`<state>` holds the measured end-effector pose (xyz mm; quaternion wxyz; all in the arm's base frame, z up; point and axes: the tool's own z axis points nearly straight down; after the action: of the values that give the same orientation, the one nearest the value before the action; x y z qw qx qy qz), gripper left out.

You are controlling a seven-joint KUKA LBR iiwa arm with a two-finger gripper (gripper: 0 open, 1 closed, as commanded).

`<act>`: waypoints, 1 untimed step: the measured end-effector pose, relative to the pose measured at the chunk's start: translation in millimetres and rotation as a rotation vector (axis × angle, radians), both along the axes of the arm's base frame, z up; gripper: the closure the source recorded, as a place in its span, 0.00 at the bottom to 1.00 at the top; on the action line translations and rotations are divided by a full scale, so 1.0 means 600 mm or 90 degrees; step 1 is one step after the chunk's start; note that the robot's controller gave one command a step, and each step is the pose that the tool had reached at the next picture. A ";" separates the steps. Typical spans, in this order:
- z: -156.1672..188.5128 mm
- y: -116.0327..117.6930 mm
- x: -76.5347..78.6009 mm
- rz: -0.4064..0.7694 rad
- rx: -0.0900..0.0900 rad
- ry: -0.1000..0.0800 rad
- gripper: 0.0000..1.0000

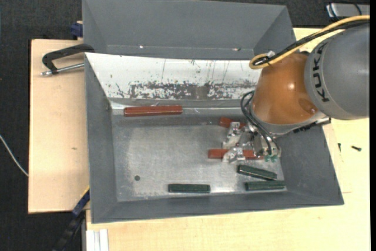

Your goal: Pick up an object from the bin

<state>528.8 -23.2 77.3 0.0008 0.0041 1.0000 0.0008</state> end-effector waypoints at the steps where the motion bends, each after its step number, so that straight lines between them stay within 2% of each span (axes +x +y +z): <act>1: 0.000 0.000 0.000 0.000 0.000 0.000 1.00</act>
Offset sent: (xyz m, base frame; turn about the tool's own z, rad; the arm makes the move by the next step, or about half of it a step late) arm -0.0067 0.0011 0.1586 0.0359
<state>528.8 -23.2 77.4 0.0008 0.0042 1.0000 0.0009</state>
